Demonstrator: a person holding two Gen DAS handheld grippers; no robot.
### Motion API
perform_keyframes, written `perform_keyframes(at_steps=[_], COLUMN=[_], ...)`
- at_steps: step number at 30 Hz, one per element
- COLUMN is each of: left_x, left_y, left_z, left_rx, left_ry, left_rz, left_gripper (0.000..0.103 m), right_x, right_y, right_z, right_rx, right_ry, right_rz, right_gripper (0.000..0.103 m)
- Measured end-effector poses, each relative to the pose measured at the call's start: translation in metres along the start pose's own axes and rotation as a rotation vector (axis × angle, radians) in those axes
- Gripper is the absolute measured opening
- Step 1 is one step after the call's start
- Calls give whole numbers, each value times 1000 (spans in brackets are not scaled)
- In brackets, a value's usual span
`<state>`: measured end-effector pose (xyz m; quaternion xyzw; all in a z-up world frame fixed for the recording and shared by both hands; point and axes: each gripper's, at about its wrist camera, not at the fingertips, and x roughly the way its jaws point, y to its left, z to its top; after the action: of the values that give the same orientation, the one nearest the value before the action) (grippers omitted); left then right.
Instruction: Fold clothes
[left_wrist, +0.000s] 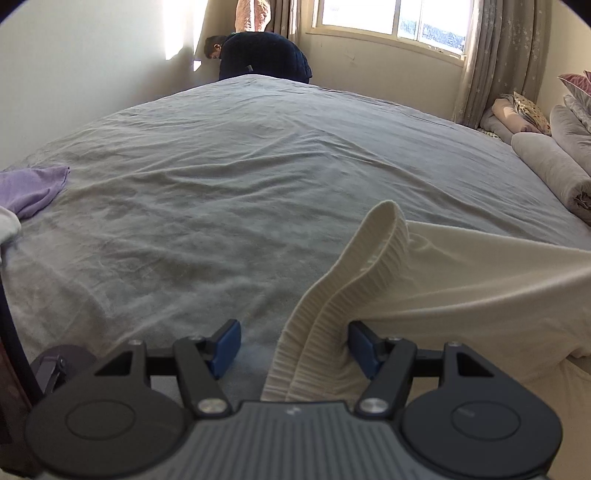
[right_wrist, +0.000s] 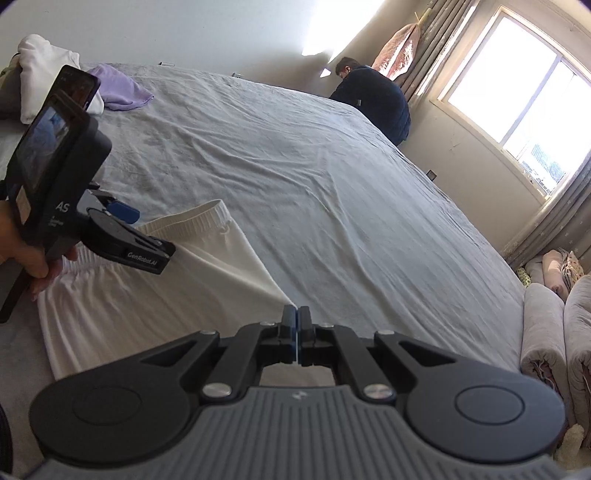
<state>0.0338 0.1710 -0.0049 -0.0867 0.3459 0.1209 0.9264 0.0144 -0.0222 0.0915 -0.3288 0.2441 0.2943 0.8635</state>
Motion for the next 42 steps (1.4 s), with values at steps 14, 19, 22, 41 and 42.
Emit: perform_keyframes(at_steps=[14, 19, 22, 41, 42], left_x=[-34, -46, -56, -19, -16], left_y=[-9, -16, -21, -46, -44], left_z=[-16, -15, -13, -9, -11], left_rx=[102, 94, 94, -486, -538], left_ry=[-39, -62, -80, 136, 150], left_rz=[-13, -46, -69, -510, -529], left_gripper=[65, 65, 65, 63, 63], right_x=[3, 17, 26, 22, 22], right_y=[44, 46, 45, 14, 14], right_z=[-55, -77, -84, -104, -105], right_rx=[243, 320, 334, 599, 602], right_ry=[139, 169, 181, 119, 118], right_rz=[73, 134, 177, 385, 387], right_gripper=[0, 0, 1, 15, 15])
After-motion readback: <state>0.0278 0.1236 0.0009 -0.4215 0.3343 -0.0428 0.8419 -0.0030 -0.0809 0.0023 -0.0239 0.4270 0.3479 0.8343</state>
